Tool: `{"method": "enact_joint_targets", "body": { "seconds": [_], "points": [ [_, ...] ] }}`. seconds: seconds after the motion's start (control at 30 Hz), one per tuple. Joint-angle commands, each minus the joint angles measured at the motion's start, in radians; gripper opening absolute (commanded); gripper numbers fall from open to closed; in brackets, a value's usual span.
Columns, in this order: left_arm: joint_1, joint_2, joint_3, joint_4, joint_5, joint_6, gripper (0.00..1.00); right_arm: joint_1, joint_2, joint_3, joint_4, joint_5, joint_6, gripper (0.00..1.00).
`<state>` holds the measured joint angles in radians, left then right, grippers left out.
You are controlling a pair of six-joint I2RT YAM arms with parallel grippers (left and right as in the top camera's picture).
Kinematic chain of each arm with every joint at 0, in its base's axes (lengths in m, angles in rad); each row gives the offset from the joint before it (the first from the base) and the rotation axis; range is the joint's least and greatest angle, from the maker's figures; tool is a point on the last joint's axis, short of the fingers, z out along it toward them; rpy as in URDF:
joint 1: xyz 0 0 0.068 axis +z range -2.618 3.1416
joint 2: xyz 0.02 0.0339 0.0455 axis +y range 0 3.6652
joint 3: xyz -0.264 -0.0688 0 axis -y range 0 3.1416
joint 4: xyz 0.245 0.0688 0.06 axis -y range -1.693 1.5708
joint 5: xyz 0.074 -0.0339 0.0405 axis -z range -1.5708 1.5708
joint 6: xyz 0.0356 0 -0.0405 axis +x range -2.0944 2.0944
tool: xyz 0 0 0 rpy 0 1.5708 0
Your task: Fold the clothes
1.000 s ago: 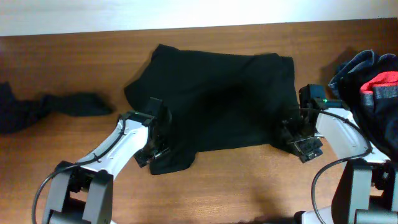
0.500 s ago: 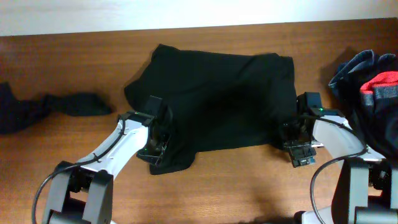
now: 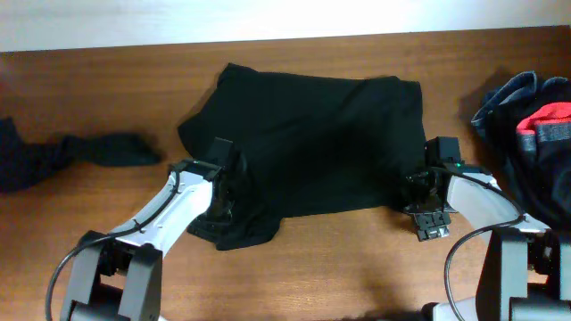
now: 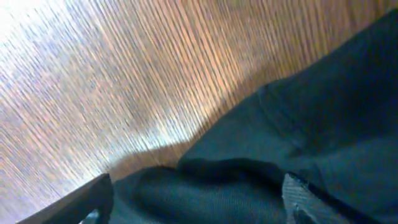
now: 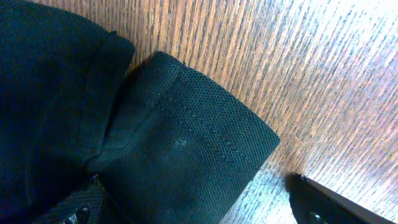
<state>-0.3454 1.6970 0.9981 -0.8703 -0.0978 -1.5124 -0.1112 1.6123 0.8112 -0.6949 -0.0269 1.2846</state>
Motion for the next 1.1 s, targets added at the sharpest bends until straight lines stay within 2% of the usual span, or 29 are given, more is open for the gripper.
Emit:
{"method": "enact_joint_targets", "body": {
  "seconds": [0.0, 0.23, 0.4, 0.5, 0.67, 0.9, 1.0, 1.07],
  "points": [
    [0.003, -0.026, -0.006, 0.0, -0.056, -0.021, 0.87, 0.006, -0.001, -0.019, 0.031, -0.002, 0.006, 0.99],
    [0.003, -0.026, -0.006, 0.011, -0.011, -0.021, 0.82, 0.006, 0.0, -0.023, 0.03, 0.044, -0.017, 0.99],
    [0.001, -0.026, -0.006, 0.086, 0.06, -0.021, 0.78, 0.006, 0.005, -0.023, 0.03, 0.043, -0.016, 0.99],
    [-0.005, -0.023, -0.01, 0.117, 0.079, -0.023, 0.7, 0.006, 0.016, -0.024, 0.029, 0.043, -0.016, 0.99],
    [-0.029, -0.01, -0.032, 0.119, 0.081, -0.055, 0.66, 0.006, 0.035, -0.028, 0.03, 0.044, -0.016, 0.99],
    [-0.065, -0.01, -0.093, 0.123, 0.106, -0.1, 0.66, 0.006, 0.055, -0.028, 0.035, 0.056, -0.016, 1.0],
    [-0.08, -0.01, -0.118, 0.144, 0.102, -0.142, 0.65, 0.006, 0.066, -0.028, 0.041, 0.058, -0.02, 0.92],
    [-0.084, -0.008, -0.136, 0.169, 0.1, -0.156, 0.65, 0.006, 0.076, -0.028, 0.043, 0.058, -0.024, 0.82]
  ]
}}
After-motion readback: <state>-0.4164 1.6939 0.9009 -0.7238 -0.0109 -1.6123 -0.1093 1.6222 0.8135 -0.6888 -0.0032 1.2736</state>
